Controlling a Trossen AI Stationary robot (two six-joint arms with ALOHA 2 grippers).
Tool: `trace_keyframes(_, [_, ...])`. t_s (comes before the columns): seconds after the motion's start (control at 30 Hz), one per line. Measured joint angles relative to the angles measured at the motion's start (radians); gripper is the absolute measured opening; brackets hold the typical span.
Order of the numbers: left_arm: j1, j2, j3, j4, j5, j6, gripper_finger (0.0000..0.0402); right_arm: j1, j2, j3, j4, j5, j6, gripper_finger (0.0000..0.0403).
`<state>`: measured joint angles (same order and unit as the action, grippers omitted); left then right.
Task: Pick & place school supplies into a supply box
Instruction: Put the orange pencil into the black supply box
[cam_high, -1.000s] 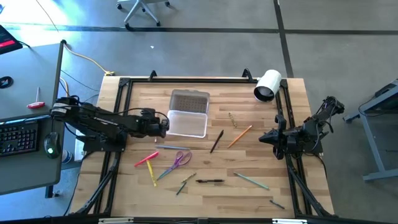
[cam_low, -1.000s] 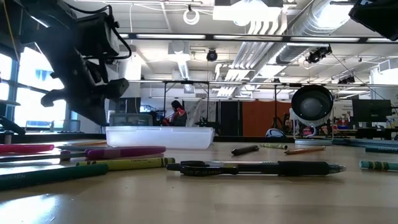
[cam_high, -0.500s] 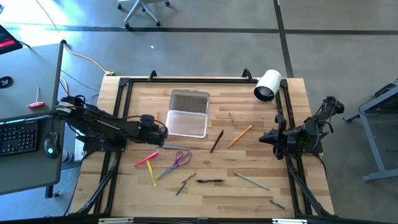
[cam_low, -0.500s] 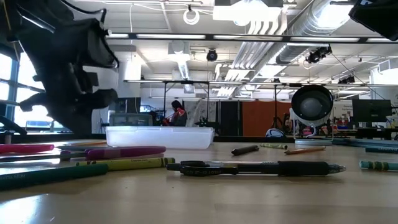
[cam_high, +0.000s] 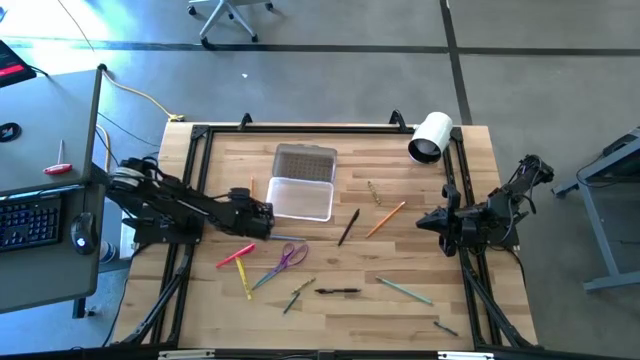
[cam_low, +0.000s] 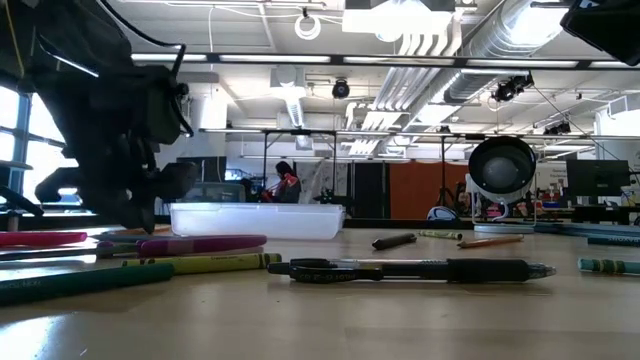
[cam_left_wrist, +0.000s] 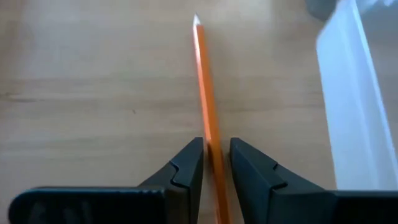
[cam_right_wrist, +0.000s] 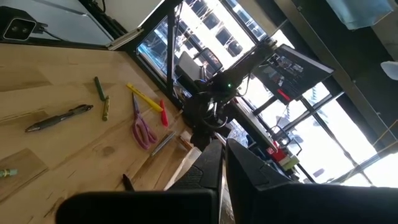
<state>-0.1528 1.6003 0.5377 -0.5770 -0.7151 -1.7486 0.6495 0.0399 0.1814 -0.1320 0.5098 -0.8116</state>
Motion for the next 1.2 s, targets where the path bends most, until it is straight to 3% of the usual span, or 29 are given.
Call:
trace_keyframes(0.6, [0.000, 0.196, -0.005, 0.052, -0.190, -0.115, 0.0117, 0.000, 0.000, 0.000, 0.001, -0.004, 0.000, 0.0000])
trace_keyframes(0.83, [0.001, 0.211, -0.008, 0.068, -0.217, -0.115, 0.0033, 0.000, 0.000, 0.000, 0.001, -0.005, 0.000, 0.0000])
trace_keyframes(1.07, [0.003, 0.210, -0.007, 0.069, -0.224, -0.125, 0.0031, 0.000, 0.000, 0.000, 0.002, -0.005, 0.000, 0.0000])
trace_keyframes(1.2, [0.006, 0.164, 0.033, -0.022, -0.199, -0.161, 0.0031, 0.000, 0.000, 0.000, 0.003, -0.006, 0.000, 0.0000])
